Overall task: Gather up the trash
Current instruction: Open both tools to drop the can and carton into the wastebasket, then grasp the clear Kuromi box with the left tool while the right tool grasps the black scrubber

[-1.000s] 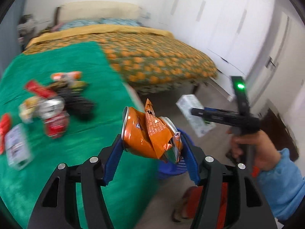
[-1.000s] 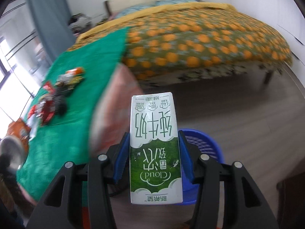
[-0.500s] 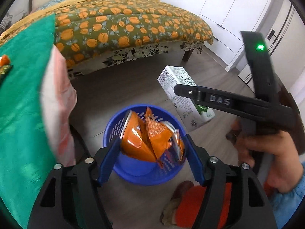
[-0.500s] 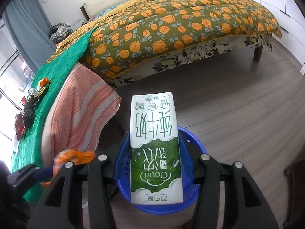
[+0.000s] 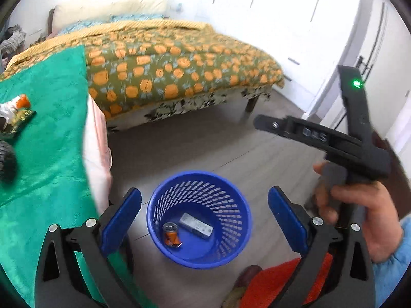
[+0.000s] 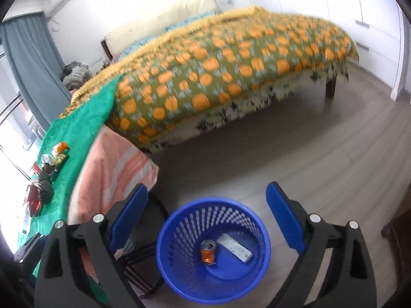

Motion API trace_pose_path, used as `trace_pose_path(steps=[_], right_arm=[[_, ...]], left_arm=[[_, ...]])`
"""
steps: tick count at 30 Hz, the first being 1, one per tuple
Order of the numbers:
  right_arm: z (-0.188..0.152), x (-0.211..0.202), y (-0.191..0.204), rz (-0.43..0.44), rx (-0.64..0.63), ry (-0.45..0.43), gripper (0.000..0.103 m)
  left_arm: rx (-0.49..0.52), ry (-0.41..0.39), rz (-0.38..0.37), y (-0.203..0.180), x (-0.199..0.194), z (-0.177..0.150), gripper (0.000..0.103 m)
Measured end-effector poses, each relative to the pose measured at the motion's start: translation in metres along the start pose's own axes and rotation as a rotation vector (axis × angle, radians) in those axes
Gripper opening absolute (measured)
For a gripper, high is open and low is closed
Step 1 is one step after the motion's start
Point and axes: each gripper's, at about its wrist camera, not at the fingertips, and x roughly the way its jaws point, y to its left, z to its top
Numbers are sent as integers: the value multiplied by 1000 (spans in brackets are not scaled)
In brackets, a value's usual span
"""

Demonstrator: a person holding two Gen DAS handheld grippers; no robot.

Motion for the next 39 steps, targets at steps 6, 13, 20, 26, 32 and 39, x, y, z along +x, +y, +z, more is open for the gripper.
trace_pose_path(steps=[6, 13, 20, 26, 32, 39], right_arm=[[7, -37, 47, 27, -103, -122, 95], [-10, -38, 136, 142, -301, -101, 95], [-54, -18, 232, 258, -491, -9, 95], [-96, -5, 289, 324, -613, 61, 95], [-124, -2, 313, 347, -699, 96, 95], [-127, -3, 319, 344, -717, 87, 95]], left_arm=[[4, -6, 93, 17, -45, -23, 98], [-39, -3, 226, 64, -94, -62, 98], [-145, 7, 383, 128, -150, -99, 98], [-326, -38, 564, 210, -197, -109, 98], [-447, -49, 645, 282, -216, -102, 98], [-458, 12, 611, 312, -183, -78, 98]])
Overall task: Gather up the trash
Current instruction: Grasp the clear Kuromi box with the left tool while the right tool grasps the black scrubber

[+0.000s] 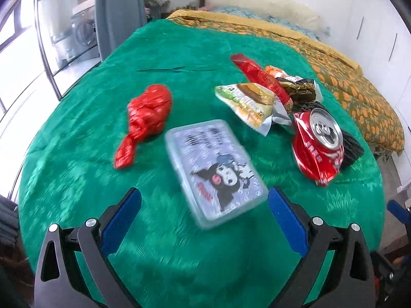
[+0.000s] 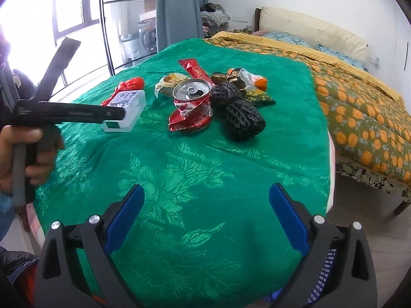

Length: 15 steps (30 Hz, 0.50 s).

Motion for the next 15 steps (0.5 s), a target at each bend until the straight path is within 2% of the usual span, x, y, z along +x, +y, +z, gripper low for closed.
trace_pose_path(steps=[5, 10, 15], right_arm=[[1, 1, -8, -26, 15, -3, 95], [6, 8, -21, -64, 32, -7, 95], [33, 30, -50, -102, 62, 2, 95]], left_arm=[[43, 41, 73, -9, 25, 10, 98], [41, 48, 64, -3, 26, 9, 98], [49, 61, 63, 13, 16, 7, 98]])
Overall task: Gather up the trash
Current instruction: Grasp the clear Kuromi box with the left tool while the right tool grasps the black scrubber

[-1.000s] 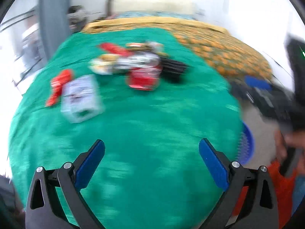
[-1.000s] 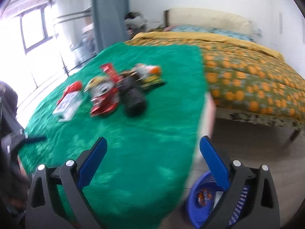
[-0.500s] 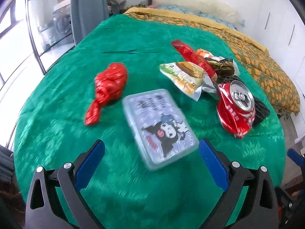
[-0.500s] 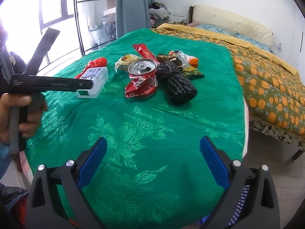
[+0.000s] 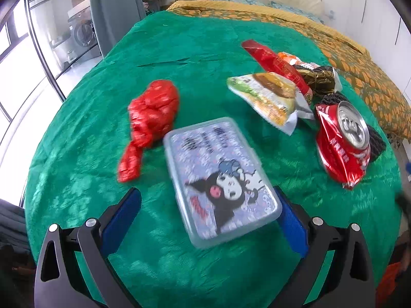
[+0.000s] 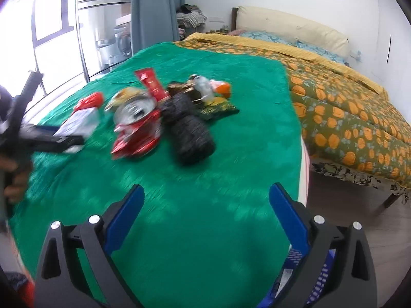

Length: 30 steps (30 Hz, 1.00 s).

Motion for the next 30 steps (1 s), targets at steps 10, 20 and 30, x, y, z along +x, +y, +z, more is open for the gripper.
trace_pose_path(steps=[10, 20, 30], right_arm=[[52, 66, -1, 113, -132, 83, 84], [44, 57, -3, 154, -5, 104, 42], [-18, -29, -15, 155, 178, 95, 42]], left_arm=[[101, -17, -63, 3, -12, 3, 98], [98, 31, -65, -2, 12, 9, 61], [76, -26, -159, -21, -41, -49, 61]])
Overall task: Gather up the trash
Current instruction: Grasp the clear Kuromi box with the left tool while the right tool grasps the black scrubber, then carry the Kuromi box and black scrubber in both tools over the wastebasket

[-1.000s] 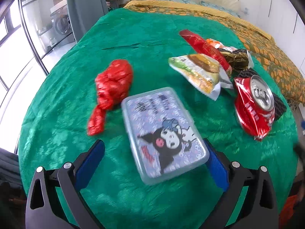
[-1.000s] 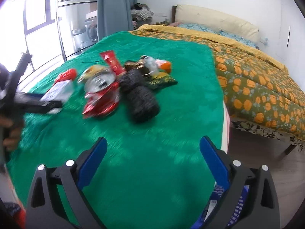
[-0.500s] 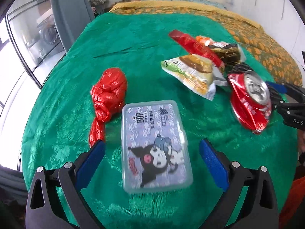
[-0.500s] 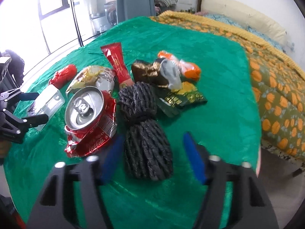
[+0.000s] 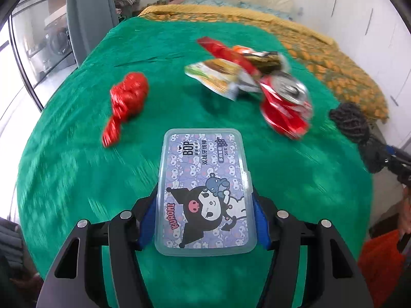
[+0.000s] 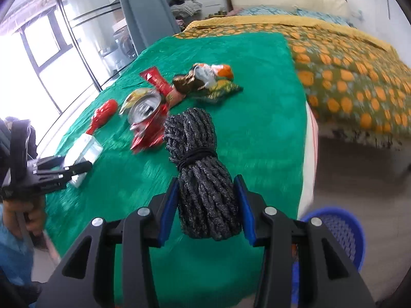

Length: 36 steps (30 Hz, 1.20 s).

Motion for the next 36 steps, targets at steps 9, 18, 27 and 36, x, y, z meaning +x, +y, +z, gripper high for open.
trace_pose_path(steps=[9, 18, 27, 36], right_arm=[[-44, 1, 44, 1, -61, 67, 63], [-58, -11, 54, 71, -89, 95, 77], [-23, -9, 61, -4, -174, 145, 80], [-9, 30, 58, -110, -196, 237, 34]], left_arm=[[13, -3, 2, -21, -18, -52, 64], [14, 1, -11, -11, -30, -64, 83], [84, 30, 2, -21, -25, -45, 87], [99, 86, 50, -15, -9, -34, 74]])
